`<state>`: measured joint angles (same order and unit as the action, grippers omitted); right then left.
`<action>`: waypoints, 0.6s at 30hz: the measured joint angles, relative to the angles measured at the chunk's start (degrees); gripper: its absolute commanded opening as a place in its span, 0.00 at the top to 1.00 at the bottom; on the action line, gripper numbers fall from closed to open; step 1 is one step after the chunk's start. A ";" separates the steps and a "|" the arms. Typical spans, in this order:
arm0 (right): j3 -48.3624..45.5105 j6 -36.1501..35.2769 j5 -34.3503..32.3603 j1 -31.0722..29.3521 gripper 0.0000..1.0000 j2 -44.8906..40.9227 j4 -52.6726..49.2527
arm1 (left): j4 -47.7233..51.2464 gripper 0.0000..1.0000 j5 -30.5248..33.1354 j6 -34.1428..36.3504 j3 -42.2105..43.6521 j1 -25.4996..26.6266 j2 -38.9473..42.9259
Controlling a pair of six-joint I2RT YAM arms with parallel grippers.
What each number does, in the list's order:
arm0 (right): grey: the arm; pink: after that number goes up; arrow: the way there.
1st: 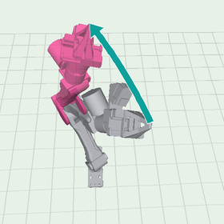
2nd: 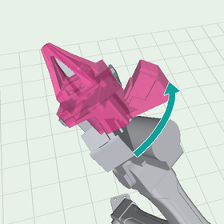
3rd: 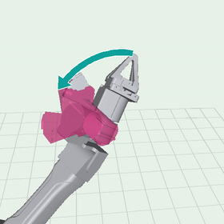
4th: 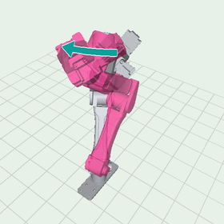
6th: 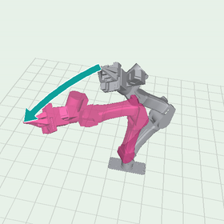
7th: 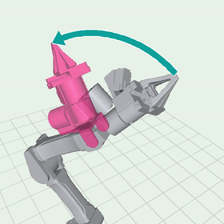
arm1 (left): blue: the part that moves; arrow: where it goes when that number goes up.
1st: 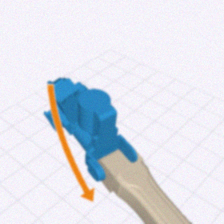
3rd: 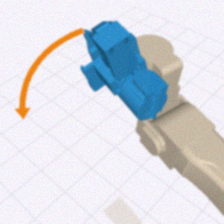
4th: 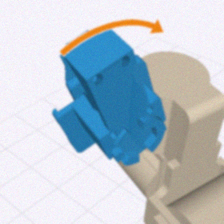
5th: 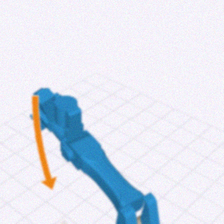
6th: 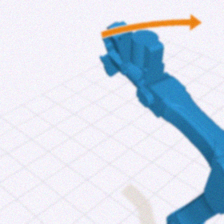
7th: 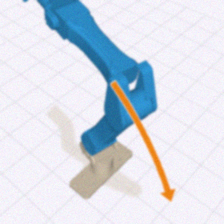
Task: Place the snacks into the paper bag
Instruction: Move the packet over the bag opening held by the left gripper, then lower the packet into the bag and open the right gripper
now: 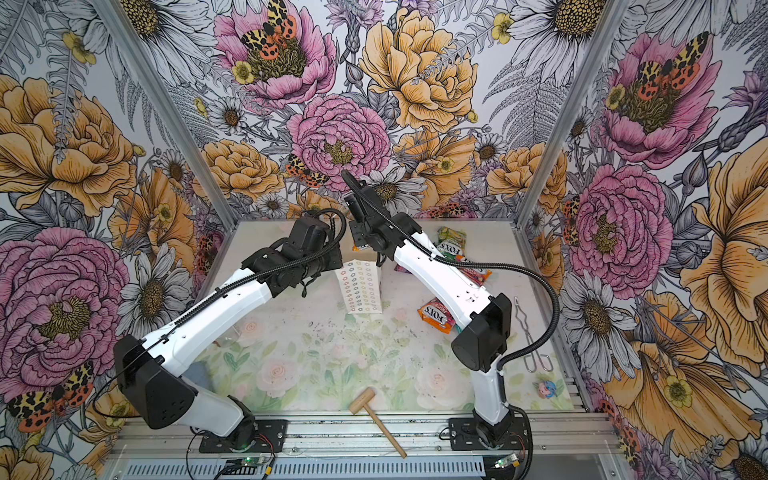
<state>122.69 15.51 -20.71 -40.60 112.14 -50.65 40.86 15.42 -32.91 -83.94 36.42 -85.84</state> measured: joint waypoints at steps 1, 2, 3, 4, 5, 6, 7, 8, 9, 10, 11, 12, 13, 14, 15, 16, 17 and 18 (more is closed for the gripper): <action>-0.09 0.11 0.07 0.00 1.00 -0.17 -0.04 | 0.00 0.98 0.02 -0.09 0.00 0.07 0.00; -0.20 0.15 0.28 0.00 1.00 -0.31 -0.02 | 0.00 0.98 0.02 -0.17 0.00 0.11 -0.04; -0.31 0.28 0.50 0.00 1.00 -0.52 -0.09 | -0.02 0.98 0.02 -0.20 0.00 0.22 -0.04; -0.35 0.50 0.85 0.00 1.00 -0.70 -0.11 | 0.00 0.98 0.02 -0.20 0.00 0.31 -0.09; -0.35 0.68 1.03 0.00 0.99 -0.79 -0.11 | -0.02 0.98 0.02 -0.22 0.00 0.37 -0.11; -0.35 1.09 1.11 0.00 0.99 -0.92 -0.09 | 0.00 0.98 0.04 -0.22 0.00 0.48 -0.13; -0.39 1.40 1.29 0.00 0.99 -1.03 -0.11 | -0.02 0.98 0.04 -0.22 0.00 0.55 -0.15; -0.42 1.75 1.46 0.00 0.98 -1.14 -0.11 | -0.02 0.98 0.07 -0.26 0.00 0.59 -0.15; -0.46 2.14 1.60 0.00 0.98 -1.25 -0.11 | -0.02 0.98 0.13 -0.37 0.00 0.61 -0.17; -0.48 2.62 1.81 0.00 0.98 -1.33 -0.11 | 0.00 0.98 0.22 -0.39 0.00 0.74 -0.17; -0.52 3.13 2.01 0.00 0.98 -1.42 -0.11 | -0.02 0.98 0.22 -0.44 0.00 0.81 -0.20; -0.52 3.63 2.32 0.00 0.97 -1.44 -0.11 | -0.02 0.98 0.28 -0.48 0.00 0.90 -0.20; -0.55 4.09 2.51 0.00 0.97 -1.44 -0.11 | 0.00 0.98 0.39 -0.66 0.00 0.98 -0.22; -0.57 4.63 2.78 0.00 0.97 -1.44 -0.11 | 0.00 0.98 0.44 -0.83 0.00 1.14 -0.22; -0.63 5.11 3.10 0.00 0.97 -1.44 -0.13 | -0.02 0.98 0.48 -0.87 0.00 1.22 -0.22; -0.63 5.53 3.39 0.00 0.96 -1.44 -0.17 | -0.02 0.98 0.50 -1.11 0.00 1.25 -0.22; -0.66 5.99 3.69 0.00 0.95 -1.44 -0.22 | -0.02 0.98 0.57 -1.25 0.00 1.25 -0.22; -0.66 6.38 3.98 0.00 0.94 -1.44 -0.33 | -0.02 0.98 0.66 -1.25 0.00 1.33 -0.22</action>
<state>122.04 21.89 -16.73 -40.60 110.69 -50.98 40.84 16.08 -34.15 -83.94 37.76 -86.06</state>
